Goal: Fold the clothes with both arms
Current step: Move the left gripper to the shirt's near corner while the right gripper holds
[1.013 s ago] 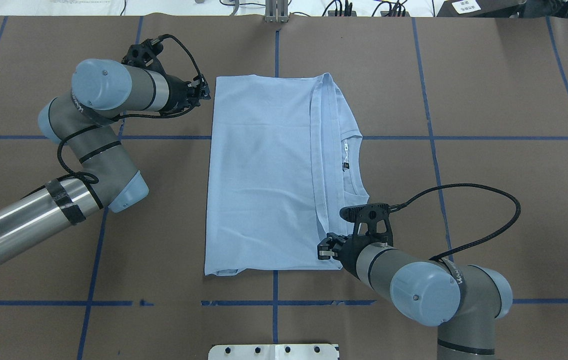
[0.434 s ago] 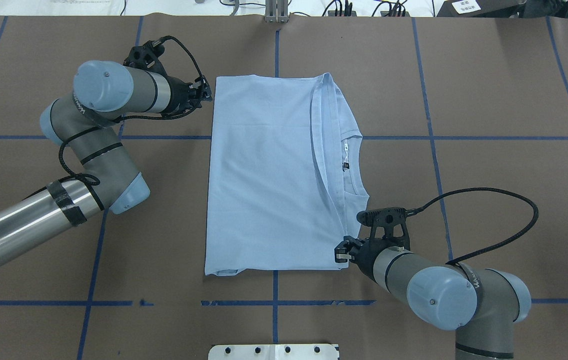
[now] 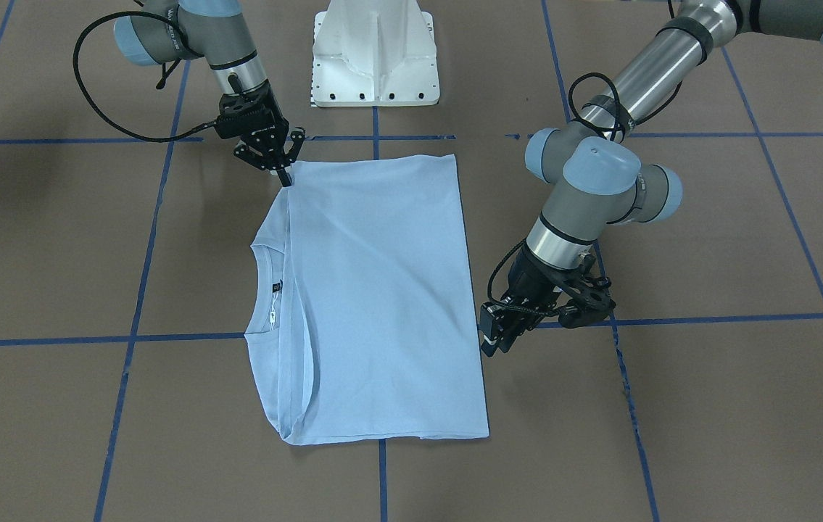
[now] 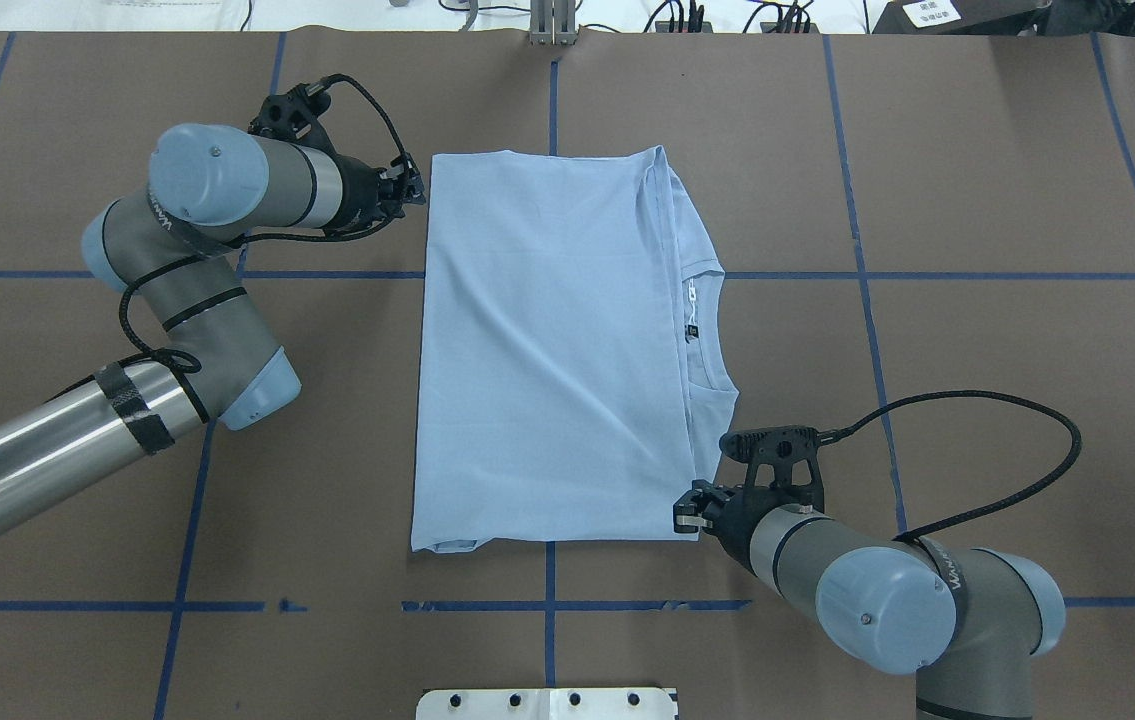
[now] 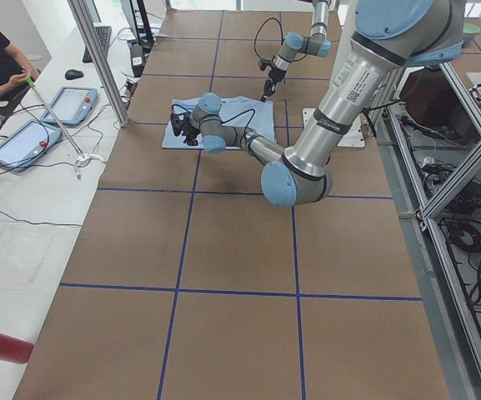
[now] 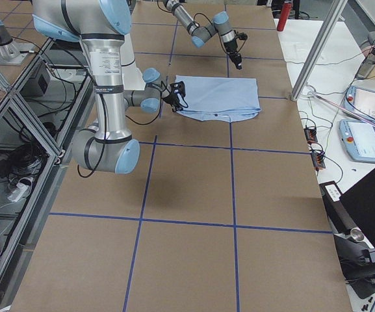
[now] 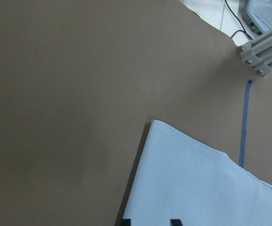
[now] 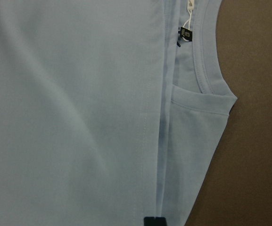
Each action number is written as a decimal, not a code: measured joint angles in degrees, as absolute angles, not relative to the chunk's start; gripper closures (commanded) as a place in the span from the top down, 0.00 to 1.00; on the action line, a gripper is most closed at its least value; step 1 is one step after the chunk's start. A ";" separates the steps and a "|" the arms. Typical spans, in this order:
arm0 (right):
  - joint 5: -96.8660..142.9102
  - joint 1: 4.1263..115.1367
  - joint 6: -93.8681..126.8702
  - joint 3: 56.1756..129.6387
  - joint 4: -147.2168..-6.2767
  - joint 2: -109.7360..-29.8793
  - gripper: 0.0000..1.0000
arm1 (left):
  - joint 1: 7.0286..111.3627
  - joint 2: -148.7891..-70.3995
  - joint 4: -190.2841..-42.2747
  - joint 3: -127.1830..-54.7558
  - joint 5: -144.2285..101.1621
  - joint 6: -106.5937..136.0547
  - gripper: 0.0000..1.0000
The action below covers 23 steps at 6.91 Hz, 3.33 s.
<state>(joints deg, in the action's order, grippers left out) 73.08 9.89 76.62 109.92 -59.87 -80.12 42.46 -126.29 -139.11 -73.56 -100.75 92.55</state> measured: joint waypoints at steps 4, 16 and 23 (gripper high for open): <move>73.01 9.42 80.11 112.92 -60.07 -80.29 0.68 | 42.45 -126.22 -139.05 -73.81 -100.82 92.55 0.39; 73.47 8.08 116.19 109.17 -68.98 -75.59 0.12 | 42.71 -119.38 -139.03 -86.29 -103.63 92.54 0.39; 73.60 8.34 116.04 110.59 -68.99 -75.14 0.00 | 42.70 -118.42 -139.03 -86.39 -103.62 92.57 0.39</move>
